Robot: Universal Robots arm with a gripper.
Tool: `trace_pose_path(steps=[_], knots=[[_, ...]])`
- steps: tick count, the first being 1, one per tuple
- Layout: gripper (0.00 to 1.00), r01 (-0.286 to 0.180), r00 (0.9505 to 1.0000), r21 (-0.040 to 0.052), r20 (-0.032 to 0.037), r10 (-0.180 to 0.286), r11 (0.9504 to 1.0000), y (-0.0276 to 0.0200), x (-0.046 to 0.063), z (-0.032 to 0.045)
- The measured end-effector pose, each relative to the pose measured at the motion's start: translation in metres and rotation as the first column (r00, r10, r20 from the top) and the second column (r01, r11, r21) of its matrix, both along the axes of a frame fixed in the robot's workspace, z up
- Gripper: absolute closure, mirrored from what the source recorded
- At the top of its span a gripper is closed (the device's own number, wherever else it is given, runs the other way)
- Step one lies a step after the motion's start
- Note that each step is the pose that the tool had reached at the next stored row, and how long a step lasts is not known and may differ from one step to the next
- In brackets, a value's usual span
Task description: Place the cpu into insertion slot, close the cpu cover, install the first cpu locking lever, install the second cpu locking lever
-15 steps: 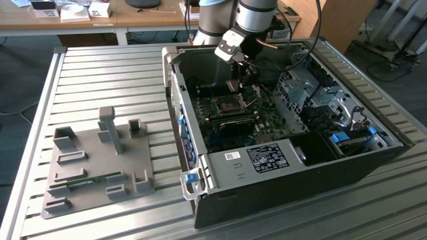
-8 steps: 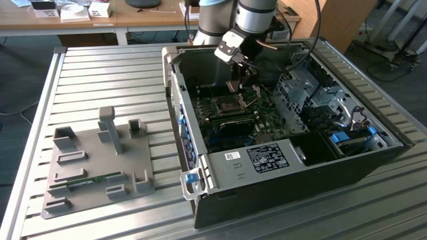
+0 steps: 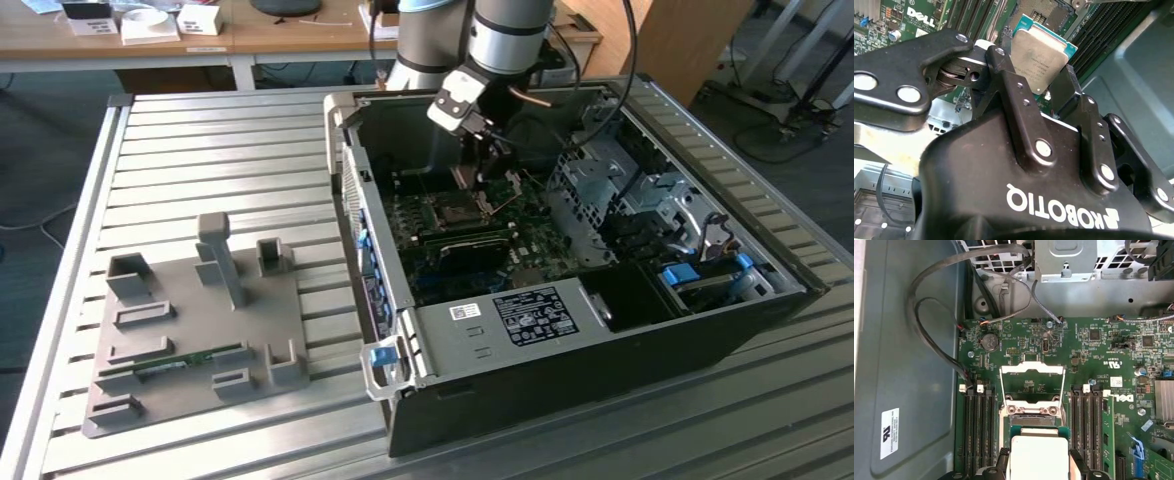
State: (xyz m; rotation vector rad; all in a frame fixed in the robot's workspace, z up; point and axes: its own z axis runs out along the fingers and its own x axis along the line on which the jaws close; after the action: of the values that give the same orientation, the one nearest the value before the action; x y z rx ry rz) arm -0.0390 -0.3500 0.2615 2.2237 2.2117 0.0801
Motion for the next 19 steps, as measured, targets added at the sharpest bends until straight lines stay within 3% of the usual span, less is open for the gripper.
trace_pose_path(steps=[19], knots=[[0.46,0.0,1.0,-0.0062,0.0004,0.0,1.0,0.003,-0.0002,-0.0031]])
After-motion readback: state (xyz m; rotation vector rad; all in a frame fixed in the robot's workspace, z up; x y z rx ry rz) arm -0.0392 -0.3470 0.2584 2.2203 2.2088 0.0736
